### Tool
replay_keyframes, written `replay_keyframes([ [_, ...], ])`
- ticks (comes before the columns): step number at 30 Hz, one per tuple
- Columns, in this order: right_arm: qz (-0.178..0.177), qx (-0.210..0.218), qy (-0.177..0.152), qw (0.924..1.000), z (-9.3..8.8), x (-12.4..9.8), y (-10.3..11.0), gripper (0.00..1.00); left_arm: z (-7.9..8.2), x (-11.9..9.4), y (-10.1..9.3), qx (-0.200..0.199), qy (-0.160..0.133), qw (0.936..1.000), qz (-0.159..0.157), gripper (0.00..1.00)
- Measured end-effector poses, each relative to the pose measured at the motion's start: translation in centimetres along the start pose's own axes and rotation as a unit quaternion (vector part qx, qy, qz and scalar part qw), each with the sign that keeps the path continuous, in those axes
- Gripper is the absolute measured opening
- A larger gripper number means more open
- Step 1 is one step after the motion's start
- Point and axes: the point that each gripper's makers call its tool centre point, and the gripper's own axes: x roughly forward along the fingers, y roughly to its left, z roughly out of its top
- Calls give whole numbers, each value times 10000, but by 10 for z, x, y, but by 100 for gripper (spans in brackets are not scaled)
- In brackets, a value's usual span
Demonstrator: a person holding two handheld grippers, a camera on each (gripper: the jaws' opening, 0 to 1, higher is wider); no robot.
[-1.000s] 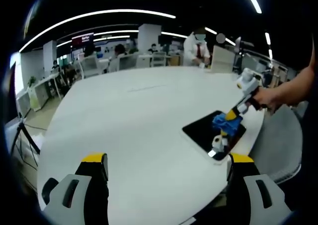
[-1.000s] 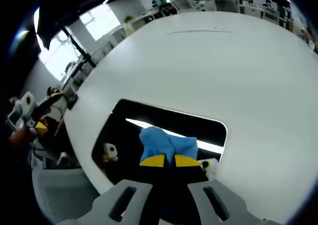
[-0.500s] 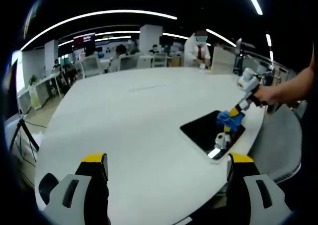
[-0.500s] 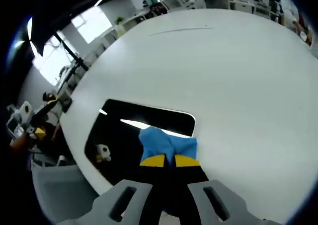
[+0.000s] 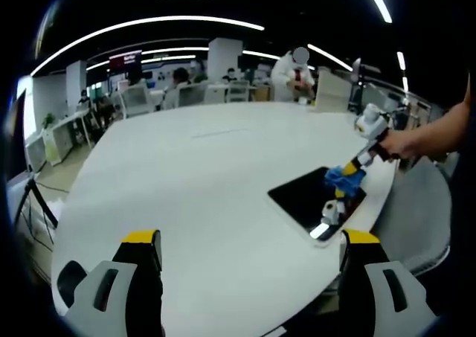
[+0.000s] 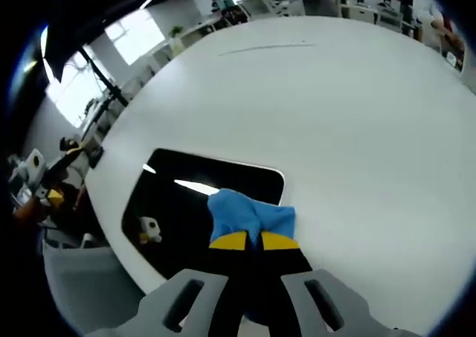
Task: Wipe the mirror surface with the cleaning cloth until all visible marks leave the cleaned area.
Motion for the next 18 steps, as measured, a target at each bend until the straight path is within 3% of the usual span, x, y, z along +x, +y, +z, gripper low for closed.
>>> replay_keyframes([
  [8,-34,13,-45,10000,-1,-1,2,0,2,-2,-1,-1,-18,10000,-21,100],
  [18,-41,-7,-123,9999,-17,-9,8,2,2,-5,4,-24,-70,9999,96,100],
])
